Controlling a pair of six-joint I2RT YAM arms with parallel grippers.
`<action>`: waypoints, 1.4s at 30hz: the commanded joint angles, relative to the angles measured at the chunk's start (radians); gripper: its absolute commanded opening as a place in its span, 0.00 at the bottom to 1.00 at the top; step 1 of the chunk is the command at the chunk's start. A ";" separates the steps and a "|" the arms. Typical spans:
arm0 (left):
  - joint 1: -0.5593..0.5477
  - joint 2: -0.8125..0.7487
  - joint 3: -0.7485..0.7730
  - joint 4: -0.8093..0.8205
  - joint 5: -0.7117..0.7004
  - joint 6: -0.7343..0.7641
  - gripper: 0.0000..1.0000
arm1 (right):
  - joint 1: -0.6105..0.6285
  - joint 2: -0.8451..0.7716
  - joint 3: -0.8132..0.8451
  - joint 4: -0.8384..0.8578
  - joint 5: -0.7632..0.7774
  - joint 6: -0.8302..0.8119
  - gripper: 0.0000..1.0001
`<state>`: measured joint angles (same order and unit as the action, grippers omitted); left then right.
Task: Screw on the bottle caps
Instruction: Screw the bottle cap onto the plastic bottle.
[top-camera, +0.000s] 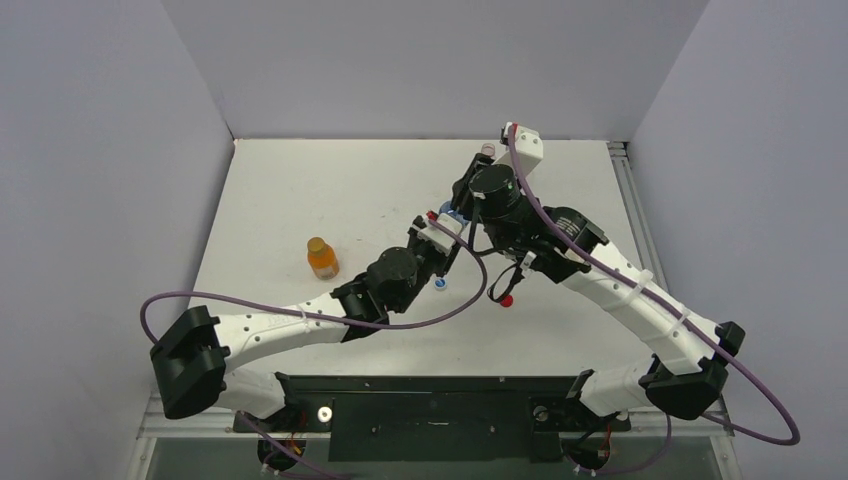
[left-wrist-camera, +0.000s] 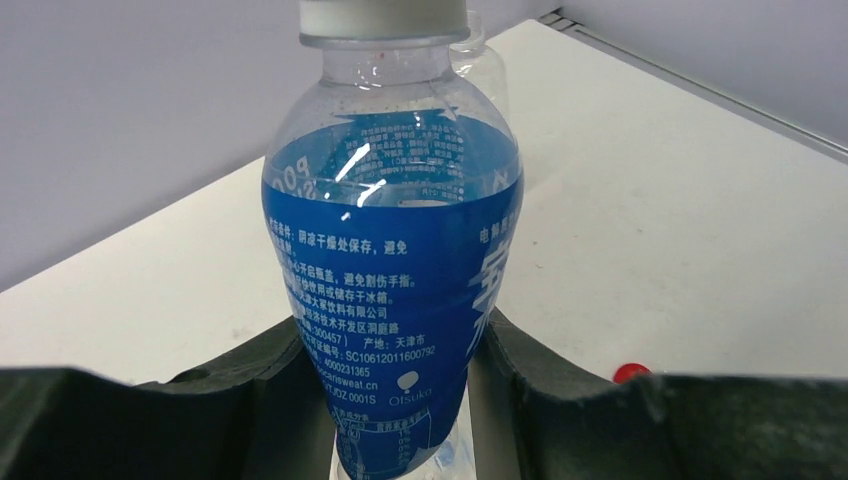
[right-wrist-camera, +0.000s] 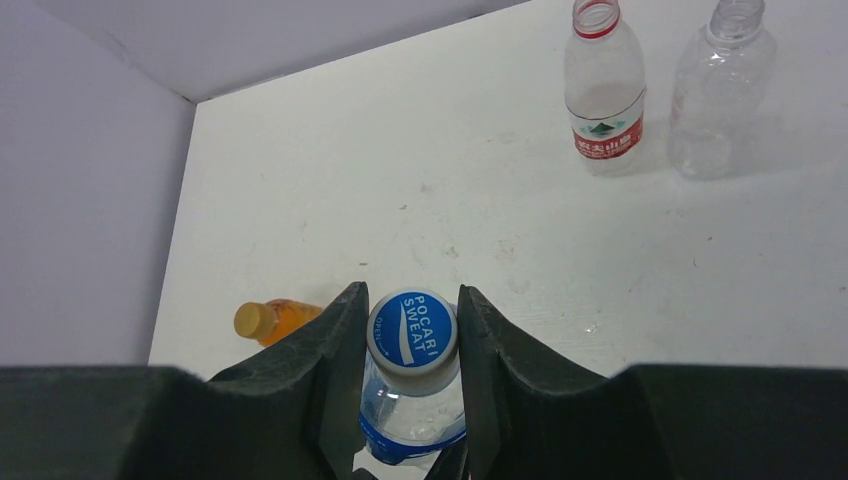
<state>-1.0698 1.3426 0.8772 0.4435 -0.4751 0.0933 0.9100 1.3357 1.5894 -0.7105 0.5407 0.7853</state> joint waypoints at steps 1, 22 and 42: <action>-0.006 0.021 0.096 0.251 -0.219 0.084 0.00 | 0.051 0.049 0.058 -0.165 0.044 0.109 0.12; -0.008 -0.061 -0.090 0.238 -0.137 0.003 0.00 | 0.075 -0.047 0.146 -0.131 0.076 0.077 0.68; 0.209 -0.247 -0.127 0.049 0.813 -0.324 0.00 | -0.259 -0.208 -0.122 0.284 -0.838 -0.243 0.79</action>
<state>-0.8917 1.1419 0.7414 0.4808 0.0608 -0.1223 0.6647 1.1179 1.4944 -0.5747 -0.0261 0.5938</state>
